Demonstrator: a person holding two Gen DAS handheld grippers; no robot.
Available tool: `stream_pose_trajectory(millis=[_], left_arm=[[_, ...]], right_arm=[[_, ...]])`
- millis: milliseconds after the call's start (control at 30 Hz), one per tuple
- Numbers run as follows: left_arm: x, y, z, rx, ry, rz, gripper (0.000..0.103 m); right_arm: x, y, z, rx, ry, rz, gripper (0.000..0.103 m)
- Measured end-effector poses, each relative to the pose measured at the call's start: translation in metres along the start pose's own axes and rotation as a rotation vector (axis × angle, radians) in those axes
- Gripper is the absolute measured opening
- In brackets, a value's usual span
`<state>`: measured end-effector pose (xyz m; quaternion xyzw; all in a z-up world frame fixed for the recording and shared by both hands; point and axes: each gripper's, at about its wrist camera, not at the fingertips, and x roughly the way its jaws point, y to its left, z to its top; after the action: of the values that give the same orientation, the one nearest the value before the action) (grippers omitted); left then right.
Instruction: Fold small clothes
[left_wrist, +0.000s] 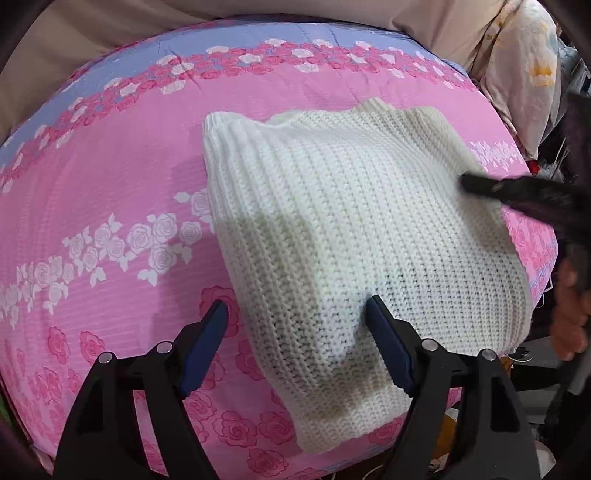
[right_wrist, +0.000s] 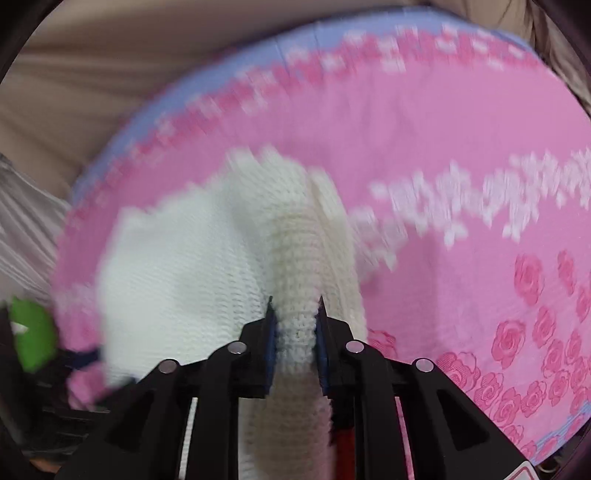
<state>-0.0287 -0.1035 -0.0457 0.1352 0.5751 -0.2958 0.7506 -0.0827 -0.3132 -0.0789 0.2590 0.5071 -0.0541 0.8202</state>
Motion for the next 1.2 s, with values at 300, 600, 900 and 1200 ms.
stream_pose_trajectory(millis=[300,600,900,1200], left_arm=[[-0.02,0.009,-0.001,0.006,-0.027,0.049,0.074],[-0.013,0.008,-0.003,-0.008,0.001,0.044,0.074],[-0.017,0.004,-0.003,-0.01,-0.011,0.059,0.074],[-0.023,0.004,-0.003,-0.025,-0.02,0.075,0.074]], right_arm=[[-0.071,0.068,-0.047,-0.198,-0.063,-0.049,0.022],[-0.066,0.042,-0.069,-0.06,-0.025,-0.08,0.013],[-0.043,0.027,-0.079,-0.046,0.041,-0.113,0.009],[-0.017,0.02,-0.039,-0.018,0.004,-0.09,0.02]])
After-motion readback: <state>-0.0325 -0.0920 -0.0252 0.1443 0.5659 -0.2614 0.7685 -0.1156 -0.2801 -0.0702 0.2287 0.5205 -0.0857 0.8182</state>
